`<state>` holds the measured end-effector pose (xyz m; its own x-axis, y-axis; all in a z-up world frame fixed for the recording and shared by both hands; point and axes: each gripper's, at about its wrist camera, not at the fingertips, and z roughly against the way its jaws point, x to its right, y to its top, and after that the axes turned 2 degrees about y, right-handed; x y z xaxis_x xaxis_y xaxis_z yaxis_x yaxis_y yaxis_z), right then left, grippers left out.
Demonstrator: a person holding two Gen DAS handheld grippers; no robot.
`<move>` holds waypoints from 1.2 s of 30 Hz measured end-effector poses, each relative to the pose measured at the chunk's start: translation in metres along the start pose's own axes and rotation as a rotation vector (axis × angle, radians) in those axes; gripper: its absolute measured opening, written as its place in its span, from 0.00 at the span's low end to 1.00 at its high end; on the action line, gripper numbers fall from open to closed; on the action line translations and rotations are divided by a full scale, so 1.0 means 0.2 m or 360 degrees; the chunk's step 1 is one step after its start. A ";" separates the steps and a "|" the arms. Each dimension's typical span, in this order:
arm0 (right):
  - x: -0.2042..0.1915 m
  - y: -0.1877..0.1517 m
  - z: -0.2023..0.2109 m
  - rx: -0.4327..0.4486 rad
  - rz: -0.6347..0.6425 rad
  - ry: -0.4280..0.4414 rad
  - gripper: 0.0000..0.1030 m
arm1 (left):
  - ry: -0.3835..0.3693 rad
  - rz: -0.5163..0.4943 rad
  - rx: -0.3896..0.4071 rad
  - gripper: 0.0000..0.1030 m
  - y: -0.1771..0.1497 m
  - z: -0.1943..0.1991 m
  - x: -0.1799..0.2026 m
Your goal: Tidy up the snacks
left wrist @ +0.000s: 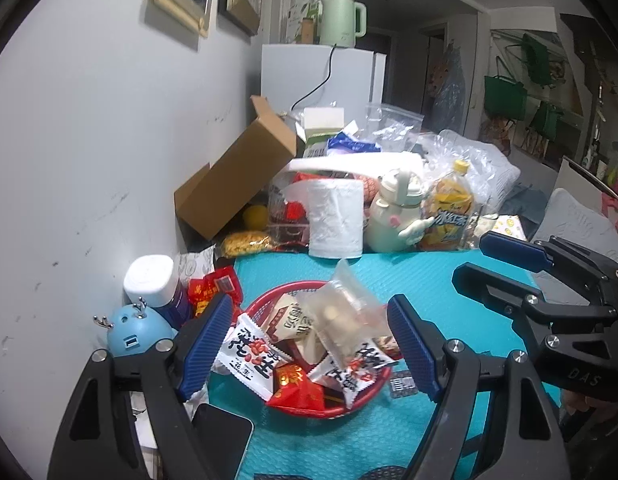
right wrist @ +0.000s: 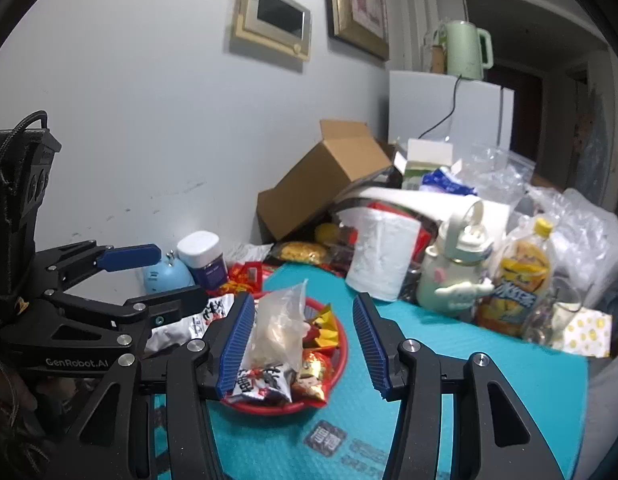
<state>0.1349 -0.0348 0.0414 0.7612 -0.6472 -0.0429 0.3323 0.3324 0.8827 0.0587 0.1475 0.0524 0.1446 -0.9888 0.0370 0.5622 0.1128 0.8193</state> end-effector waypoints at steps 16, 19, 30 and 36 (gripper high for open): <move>-0.08 -0.10 0.38 0.0082 -0.0007 -0.0122 0.66 | 0.0005 -0.0058 0.0087 0.77 -0.08 0.32 0.16; -0.10 -0.14 0.42 0.0082 -0.0006 -0.0173 0.68 | 0.0006 -0.0070 0.0073 0.77 -0.12 0.34 0.18; -0.10 -0.34 0.48 0.0018 -0.0072 -0.0218 0.75 | -0.0032 -0.0053 -0.0006 0.77 -0.26 0.35 0.24; -0.10 -0.40 0.46 -0.0027 -0.0087 -0.0183 0.75 | -0.0051 -0.0034 -0.0044 0.77 -0.34 0.34 0.26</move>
<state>0.0406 -0.1121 0.0142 0.6731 -0.7387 -0.0358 0.3815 0.3053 0.8725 -0.0277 0.0820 0.0385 0.1064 -0.9936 0.0385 0.5872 0.0941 0.8039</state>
